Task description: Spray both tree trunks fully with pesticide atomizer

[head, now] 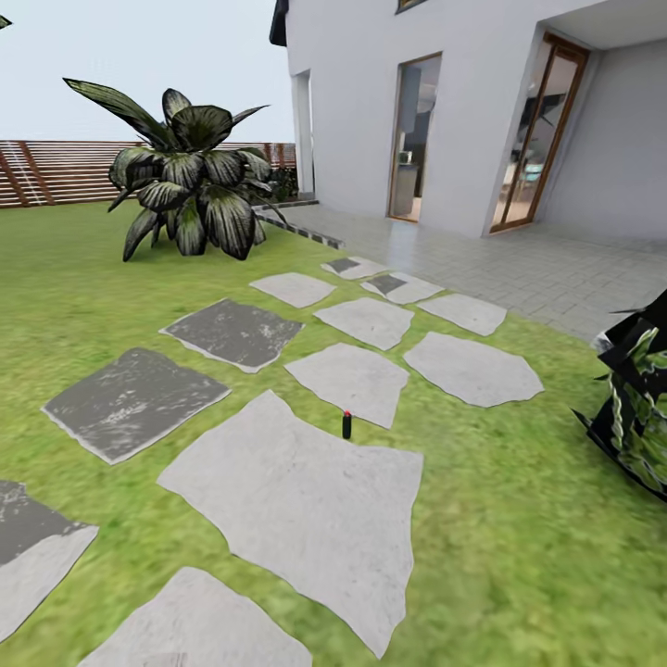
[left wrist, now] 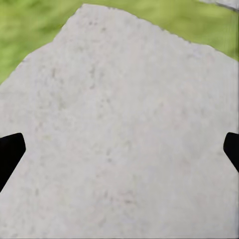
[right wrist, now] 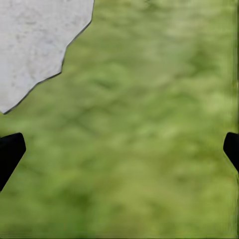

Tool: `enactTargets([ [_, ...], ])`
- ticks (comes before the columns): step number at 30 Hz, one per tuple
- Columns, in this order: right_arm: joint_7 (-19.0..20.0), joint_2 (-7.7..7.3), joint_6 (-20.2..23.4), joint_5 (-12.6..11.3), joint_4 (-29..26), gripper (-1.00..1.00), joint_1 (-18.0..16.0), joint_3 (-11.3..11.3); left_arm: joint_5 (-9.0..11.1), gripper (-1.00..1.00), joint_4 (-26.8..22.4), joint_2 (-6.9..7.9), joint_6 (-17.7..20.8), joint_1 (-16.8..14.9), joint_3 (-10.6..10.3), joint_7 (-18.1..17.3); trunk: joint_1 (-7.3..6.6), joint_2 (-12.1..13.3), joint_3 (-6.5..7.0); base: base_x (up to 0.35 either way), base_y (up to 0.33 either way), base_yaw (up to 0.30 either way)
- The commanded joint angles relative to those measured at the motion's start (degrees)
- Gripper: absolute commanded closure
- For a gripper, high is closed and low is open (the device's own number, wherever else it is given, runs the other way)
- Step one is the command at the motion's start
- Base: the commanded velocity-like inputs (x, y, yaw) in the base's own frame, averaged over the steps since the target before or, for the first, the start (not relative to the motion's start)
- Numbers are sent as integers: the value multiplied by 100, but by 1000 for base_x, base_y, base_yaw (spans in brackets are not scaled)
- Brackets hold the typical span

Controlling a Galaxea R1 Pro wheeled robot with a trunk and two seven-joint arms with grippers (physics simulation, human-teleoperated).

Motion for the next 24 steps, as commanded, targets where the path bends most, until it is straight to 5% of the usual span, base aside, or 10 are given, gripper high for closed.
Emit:
enactTargets([
  [1,-1,0,-18,1,5,-100,-3,2,12,-100,4,-1,-19,-3,11,1,2,-1,-5,280,-167,0],
  [24,-1,-2,-17,1,5,-100,-3,-2,12,-100,-1,0,-19,-3,18,1,2,-1,-5,280,-167,0],
])
